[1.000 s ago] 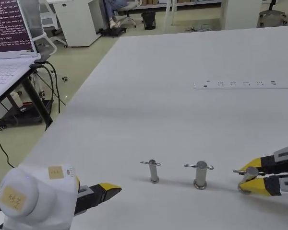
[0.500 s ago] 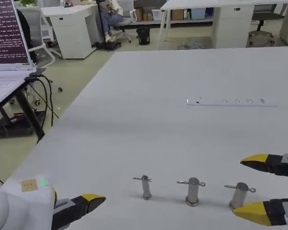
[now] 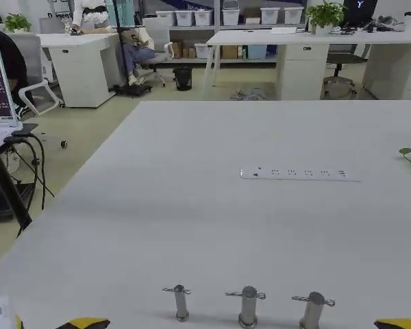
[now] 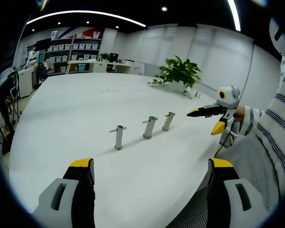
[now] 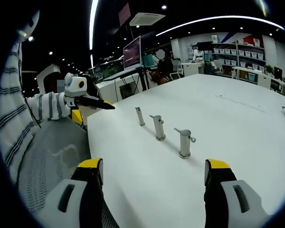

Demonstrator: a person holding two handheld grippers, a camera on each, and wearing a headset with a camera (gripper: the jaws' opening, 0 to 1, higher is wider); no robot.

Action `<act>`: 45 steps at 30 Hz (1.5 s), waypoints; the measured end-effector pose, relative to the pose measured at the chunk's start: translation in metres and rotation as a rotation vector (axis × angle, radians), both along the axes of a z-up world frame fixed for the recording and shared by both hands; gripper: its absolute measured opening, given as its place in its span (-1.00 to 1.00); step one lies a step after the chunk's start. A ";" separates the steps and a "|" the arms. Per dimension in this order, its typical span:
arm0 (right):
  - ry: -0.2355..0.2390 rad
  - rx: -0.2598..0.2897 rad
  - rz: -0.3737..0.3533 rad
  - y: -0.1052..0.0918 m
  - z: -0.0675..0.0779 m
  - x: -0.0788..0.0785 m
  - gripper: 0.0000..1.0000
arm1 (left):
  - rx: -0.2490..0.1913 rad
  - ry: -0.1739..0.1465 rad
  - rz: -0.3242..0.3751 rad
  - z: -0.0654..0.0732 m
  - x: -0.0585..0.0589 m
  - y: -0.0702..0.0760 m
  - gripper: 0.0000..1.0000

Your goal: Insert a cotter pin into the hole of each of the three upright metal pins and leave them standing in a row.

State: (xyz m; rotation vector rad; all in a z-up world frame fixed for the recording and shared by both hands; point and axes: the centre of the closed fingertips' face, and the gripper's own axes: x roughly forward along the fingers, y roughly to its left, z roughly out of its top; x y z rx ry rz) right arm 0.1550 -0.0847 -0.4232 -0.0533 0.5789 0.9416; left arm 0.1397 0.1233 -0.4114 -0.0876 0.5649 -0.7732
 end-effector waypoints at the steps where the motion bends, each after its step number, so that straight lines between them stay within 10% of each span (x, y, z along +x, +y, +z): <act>1: 0.011 0.010 -0.015 0.000 0.000 -0.002 0.78 | -0.003 0.000 0.003 0.001 0.000 0.000 0.97; 12: 0.056 0.051 -0.153 -0.008 0.000 -0.004 0.97 | 0.003 0.022 0.043 -0.005 -0.003 0.008 0.97; 45: 0.098 -0.021 -0.180 -0.014 -0.009 0.003 0.93 | 0.044 0.036 0.105 -0.011 0.008 0.023 0.97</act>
